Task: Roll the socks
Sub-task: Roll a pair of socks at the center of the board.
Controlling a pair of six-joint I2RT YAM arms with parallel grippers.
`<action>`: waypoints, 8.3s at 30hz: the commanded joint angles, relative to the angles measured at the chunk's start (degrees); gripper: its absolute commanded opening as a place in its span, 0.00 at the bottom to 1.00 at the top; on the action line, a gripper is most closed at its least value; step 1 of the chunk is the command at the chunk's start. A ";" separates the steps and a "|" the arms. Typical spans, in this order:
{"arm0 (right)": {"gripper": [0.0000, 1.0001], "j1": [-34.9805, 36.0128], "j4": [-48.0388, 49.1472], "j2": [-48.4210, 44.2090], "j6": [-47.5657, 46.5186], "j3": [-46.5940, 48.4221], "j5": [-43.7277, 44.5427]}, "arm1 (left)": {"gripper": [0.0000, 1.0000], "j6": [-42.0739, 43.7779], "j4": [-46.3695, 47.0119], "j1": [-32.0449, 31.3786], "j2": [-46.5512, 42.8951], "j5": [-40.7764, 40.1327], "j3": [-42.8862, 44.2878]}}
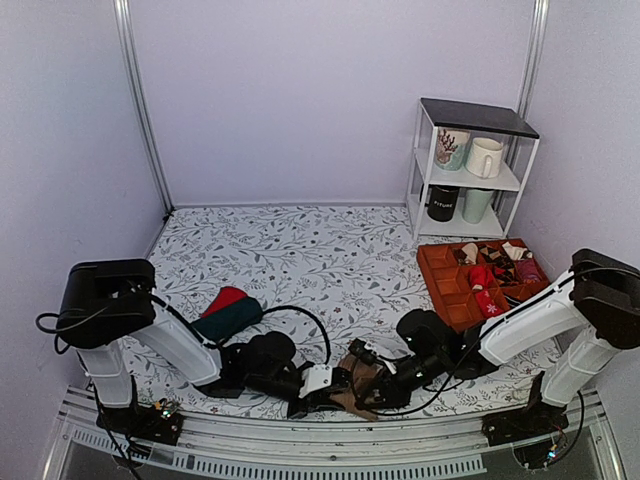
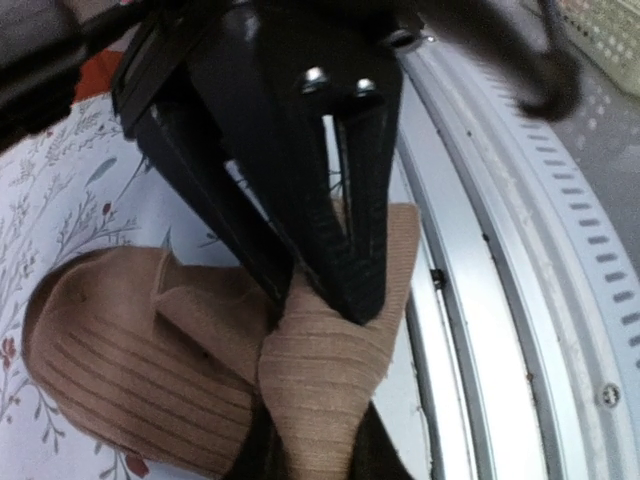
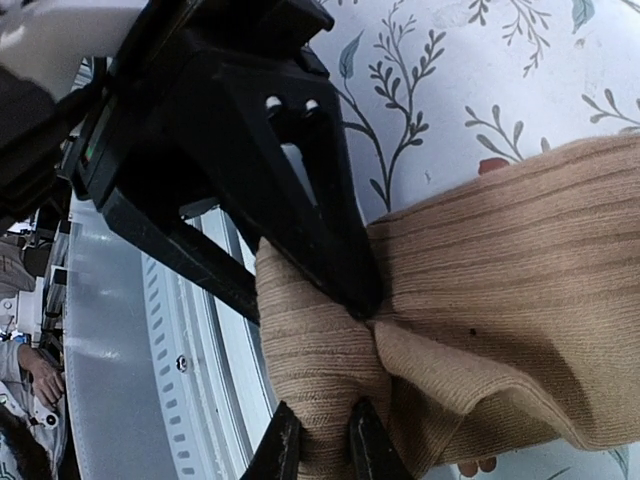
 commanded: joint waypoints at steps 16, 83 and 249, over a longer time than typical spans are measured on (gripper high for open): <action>0.57 6.94 -5.34 -29.49 -20.60 -7.37 24.89 | 0.00 -18.41 -20.70 6.56 9.28 8.36 4.57; 0.16 2.87 -4.33 2.06 -2.23 -0.92 10.26 | 0.55 -0.13 6.52 4.18 1.34 5.27 -0.30; 0.55 26.57 -0.59 -12.84 -17.89 -3.40 63.02 | 0.00 -25.94 -28.40 8.04 13.86 10.12 7.27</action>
